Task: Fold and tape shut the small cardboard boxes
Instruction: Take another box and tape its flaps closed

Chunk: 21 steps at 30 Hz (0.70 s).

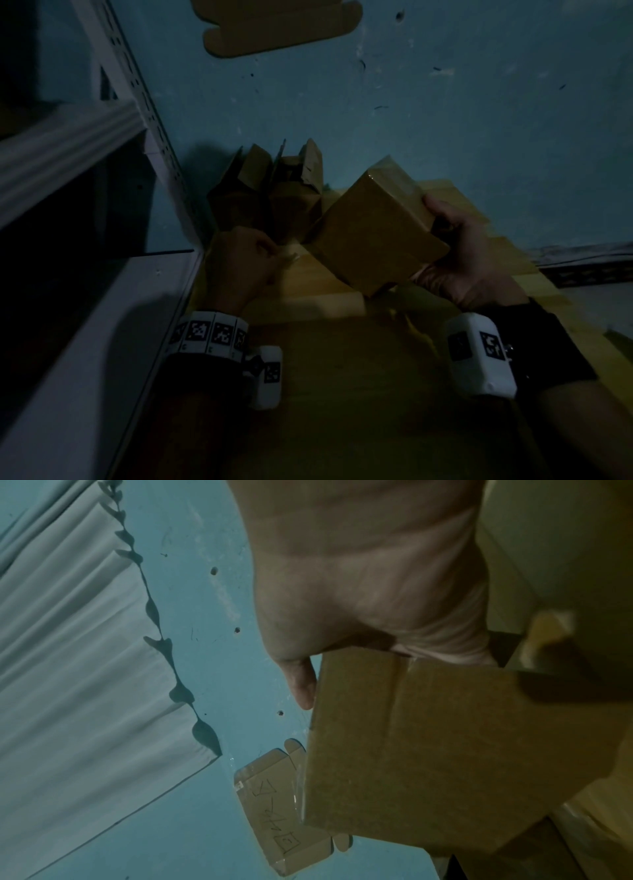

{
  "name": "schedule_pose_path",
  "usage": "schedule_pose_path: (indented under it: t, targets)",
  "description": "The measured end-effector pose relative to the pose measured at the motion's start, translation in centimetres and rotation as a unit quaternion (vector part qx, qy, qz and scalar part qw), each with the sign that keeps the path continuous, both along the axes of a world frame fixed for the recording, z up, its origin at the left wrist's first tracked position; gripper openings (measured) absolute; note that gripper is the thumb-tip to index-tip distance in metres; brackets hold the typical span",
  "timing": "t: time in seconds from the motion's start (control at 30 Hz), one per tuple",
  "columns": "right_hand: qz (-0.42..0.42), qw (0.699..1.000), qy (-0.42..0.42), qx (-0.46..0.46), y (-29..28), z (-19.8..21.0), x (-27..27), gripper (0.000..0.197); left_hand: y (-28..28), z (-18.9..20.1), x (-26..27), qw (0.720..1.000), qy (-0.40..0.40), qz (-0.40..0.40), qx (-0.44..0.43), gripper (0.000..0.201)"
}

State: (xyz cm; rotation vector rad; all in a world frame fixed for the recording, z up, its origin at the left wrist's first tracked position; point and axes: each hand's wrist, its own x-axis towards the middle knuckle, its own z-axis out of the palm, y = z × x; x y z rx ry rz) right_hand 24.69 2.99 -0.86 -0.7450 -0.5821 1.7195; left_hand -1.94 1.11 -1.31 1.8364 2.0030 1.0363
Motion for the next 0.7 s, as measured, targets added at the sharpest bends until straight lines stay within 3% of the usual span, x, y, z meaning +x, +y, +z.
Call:
schedule_pose_path:
  t: [0.13, 0.27, 0.47, 0.6, 0.7]
  targets:
    - [-0.001, 1.000, -0.004, 0.008, -0.27, 0.32, -0.06, 0.023, 0.45, -0.37, -0.17, 1.000, 0.017, -0.012, -0.003, 0.024]
    - [0.010, 1.000, -0.016, 0.020, -0.31, 0.26, -0.10, 0.024, 0.68, -1.02, -0.58, 1.000, 0.007, -0.011, 0.006, 0.016]
    - [0.014, 0.999, -0.028, 0.027, -0.30, 0.13, -0.11, 0.028, 0.43, -0.89, -0.95, 0.998, -0.007, 0.058, -0.031, 0.013]
    - [0.013, 0.999, -0.031, 0.032, -0.33, 0.17, -0.09, 0.027, 0.44, -0.76, -0.81, 0.995, -0.015, 0.088, -0.049, 0.035]
    - [0.011, 0.999, -0.040, 0.031, -0.40, 0.21, -0.18, 0.029, 0.59, -0.93, -0.70, 0.995, -0.036, 0.068, -0.059, 0.037]
